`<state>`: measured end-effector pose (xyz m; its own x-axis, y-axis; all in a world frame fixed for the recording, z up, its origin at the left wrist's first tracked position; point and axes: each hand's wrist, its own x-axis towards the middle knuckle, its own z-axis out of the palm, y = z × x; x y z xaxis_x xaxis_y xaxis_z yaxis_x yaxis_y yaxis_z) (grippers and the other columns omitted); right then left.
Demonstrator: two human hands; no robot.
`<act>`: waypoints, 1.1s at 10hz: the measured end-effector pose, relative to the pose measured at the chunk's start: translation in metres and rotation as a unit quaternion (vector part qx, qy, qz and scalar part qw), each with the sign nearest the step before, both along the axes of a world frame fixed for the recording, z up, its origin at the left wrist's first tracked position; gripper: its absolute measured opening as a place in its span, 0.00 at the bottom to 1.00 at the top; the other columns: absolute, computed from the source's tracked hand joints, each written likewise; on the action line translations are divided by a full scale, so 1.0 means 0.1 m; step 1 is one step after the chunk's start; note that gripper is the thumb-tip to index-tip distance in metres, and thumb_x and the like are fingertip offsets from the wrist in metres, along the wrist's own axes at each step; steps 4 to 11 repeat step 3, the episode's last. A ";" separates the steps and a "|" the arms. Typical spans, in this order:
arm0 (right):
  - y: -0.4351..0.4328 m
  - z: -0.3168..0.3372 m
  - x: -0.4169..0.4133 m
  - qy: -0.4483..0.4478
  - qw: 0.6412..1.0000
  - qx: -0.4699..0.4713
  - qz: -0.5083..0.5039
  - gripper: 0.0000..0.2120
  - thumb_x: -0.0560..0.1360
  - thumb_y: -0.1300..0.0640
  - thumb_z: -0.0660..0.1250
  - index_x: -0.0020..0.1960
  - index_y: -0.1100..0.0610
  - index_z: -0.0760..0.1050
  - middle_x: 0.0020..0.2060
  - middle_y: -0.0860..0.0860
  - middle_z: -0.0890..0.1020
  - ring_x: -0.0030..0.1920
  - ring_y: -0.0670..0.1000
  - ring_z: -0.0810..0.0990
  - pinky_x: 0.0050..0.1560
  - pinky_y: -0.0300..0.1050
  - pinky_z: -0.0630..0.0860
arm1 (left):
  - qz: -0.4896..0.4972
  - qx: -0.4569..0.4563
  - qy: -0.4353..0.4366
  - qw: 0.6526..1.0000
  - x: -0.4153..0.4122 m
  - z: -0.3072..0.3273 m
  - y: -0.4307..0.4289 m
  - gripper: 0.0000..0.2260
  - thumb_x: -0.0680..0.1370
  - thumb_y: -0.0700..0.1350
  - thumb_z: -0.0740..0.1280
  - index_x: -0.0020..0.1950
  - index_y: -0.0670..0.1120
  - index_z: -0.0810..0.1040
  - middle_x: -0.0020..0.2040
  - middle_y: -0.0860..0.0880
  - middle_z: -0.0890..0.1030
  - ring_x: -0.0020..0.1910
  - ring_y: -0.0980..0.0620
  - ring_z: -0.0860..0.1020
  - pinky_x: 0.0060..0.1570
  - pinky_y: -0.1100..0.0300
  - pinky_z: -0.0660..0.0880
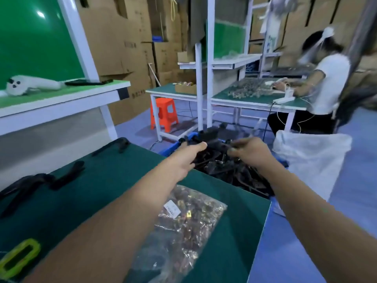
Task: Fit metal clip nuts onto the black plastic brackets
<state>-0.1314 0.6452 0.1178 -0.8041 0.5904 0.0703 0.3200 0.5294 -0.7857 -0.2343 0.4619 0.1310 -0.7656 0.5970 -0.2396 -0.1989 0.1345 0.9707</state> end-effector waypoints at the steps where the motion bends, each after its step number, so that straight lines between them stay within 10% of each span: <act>1: 0.43 0.05 -0.53 0.007 0.993 -0.093 -0.076 0.37 0.71 0.50 0.79 0.74 0.56 0.69 0.70 0.54 0.74 0.64 0.58 0.76 0.62 0.53 0.74 | -0.088 -0.141 0.043 0.985 -0.12 -0.08 0.05 0.24 0.79 0.52 0.72 0.73 0.49 0.72 0.74 0.48 0.71 0.69 0.49 0.71 0.71 0.50 0.68; 3: 0.23 -0.39 -0.83 0.063 0.968 -0.237 -0.049 0.10 0.74 0.61 0.74 0.55 0.53 0.82 0.60 0.55 0.82 0.60 0.56 0.78 0.52 0.49 0.71 | -0.055 -0.169 0.208 0.962 0.09 -0.26 -1.03 0.18 0.75 0.48 0.72 0.65 0.58 0.82 0.44 0.62 0.84 0.39 0.65 0.81 0.42 0.68 0.73; 11: 0.23 -0.39 -0.83 0.063 0.968 -0.237 -0.049 0.10 0.74 0.61 0.74 0.55 0.53 0.82 0.60 0.55 0.82 0.60 0.56 0.78 0.52 0.49 0.71 | -0.055 -0.169 0.208 0.962 0.09 -0.26 -1.03 0.18 0.75 0.48 0.72 0.65 0.58 0.82 0.44 0.62 0.84 0.39 0.65 0.81 0.42 0.68 0.73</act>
